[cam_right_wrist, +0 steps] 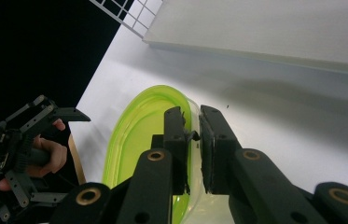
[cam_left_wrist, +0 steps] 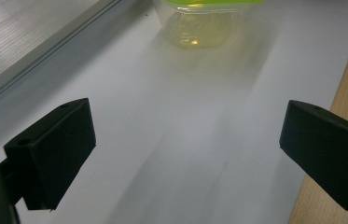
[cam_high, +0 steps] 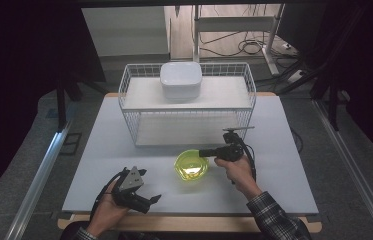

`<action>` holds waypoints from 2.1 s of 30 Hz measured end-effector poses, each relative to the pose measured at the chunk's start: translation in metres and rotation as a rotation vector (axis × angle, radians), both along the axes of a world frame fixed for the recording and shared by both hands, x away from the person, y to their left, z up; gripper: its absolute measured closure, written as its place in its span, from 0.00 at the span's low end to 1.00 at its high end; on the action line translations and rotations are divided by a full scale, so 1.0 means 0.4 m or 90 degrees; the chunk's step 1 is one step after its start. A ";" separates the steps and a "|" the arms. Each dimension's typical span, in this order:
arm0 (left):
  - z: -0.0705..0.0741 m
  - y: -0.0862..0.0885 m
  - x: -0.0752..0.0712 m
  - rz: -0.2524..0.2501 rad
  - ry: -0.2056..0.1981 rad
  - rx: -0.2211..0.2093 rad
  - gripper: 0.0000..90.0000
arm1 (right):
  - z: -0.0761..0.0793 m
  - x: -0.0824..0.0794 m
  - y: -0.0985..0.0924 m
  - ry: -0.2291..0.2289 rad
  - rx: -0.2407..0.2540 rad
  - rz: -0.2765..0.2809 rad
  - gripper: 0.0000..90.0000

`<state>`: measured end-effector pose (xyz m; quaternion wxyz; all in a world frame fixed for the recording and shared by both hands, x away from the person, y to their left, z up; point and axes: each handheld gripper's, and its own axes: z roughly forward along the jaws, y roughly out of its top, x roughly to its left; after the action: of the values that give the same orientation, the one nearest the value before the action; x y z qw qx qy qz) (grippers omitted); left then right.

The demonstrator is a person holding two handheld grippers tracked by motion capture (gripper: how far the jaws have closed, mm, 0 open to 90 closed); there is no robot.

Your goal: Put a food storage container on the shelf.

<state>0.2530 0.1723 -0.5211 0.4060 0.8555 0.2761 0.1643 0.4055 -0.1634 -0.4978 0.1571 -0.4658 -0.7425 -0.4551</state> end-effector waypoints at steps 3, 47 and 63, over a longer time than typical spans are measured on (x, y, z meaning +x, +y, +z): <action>0.000 0.000 0.000 0.000 0.000 0.000 0.04 | 0.002 0.000 -0.004 0.001 0.005 -0.003 0.91; 0.006 0.014 0.006 0.023 -0.002 -0.020 0.03 | 0.339 -0.010 -0.025 -0.102 0.160 -0.024 0.91; 0.007 0.014 0.009 0.019 0.001 -0.023 0.04 | 0.533 0.081 0.028 -0.173 0.171 -0.085 0.91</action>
<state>0.2565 0.1777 -0.5183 0.4186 0.8439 0.2921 0.1649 0.4381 -0.1522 -0.2846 0.0859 -0.4232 -0.6570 -0.6180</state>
